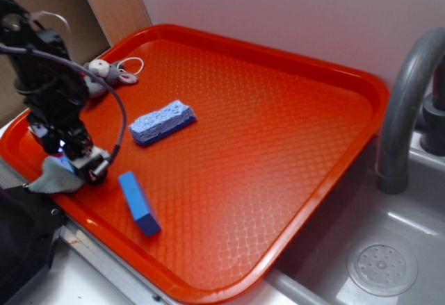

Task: Grab the blue cloth.

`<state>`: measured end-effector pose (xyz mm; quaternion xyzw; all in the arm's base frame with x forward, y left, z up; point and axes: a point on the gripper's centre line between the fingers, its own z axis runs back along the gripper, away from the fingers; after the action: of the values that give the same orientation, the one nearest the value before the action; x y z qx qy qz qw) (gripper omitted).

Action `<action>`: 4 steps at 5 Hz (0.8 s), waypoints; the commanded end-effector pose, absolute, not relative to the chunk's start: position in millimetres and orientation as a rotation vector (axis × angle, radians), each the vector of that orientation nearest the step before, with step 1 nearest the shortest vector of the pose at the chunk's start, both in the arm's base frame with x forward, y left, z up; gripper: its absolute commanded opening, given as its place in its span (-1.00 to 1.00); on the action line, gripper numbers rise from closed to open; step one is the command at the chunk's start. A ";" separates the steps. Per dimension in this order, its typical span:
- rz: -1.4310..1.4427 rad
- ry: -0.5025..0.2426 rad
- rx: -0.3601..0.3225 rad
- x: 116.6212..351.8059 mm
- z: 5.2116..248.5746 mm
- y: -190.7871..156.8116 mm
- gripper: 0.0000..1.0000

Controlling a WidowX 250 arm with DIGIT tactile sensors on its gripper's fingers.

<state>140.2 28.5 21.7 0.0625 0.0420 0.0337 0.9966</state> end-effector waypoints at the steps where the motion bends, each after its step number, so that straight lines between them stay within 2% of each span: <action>1: 0.073 0.059 0.127 146.2 26.1 30.2 1.00; 2: 0.073 0.059 0.127 146.2 26.1 30.2 1.00; 3: 0.118 0.020 0.122 144.1 48.3 22.5 1.00; 4: 0.232 -0.089 0.172 150.0 88.8 40.7 1.00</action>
<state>145.2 38.3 84.1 0.0867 -0.0357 0.1084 0.9897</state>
